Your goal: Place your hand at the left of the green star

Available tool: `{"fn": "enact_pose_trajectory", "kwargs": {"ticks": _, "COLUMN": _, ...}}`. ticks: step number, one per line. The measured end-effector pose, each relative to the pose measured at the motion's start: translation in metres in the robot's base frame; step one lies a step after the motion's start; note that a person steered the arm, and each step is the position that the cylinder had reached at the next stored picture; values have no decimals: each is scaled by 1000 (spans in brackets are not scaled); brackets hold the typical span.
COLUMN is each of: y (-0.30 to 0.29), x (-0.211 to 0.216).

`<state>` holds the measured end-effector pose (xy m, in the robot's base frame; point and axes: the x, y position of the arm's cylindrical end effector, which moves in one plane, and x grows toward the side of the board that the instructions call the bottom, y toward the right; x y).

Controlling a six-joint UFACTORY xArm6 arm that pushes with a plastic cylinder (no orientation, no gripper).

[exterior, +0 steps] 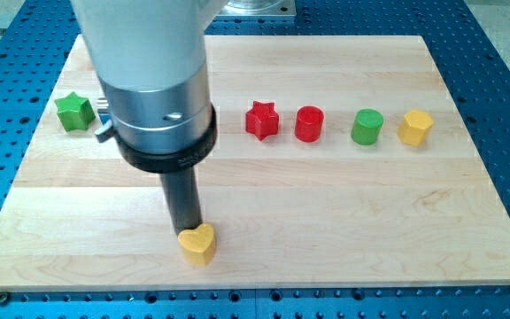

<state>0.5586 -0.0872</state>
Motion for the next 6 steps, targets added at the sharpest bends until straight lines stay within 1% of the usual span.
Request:
{"fn": "enact_pose_trajectory", "kwargs": {"ticks": 2, "y": -215, "x": -62}}
{"fn": "enact_pose_trajectory", "kwargs": {"ticks": 3, "y": -216, "x": -78}}
{"fn": "enact_pose_trajectory", "kwargs": {"ticks": 4, "y": -217, "x": -156}}
{"fn": "enact_pose_trajectory", "kwargs": {"ticks": 5, "y": -203, "x": -209}}
{"fn": "enact_pose_trajectory", "kwargs": {"ticks": 6, "y": -156, "x": -191}}
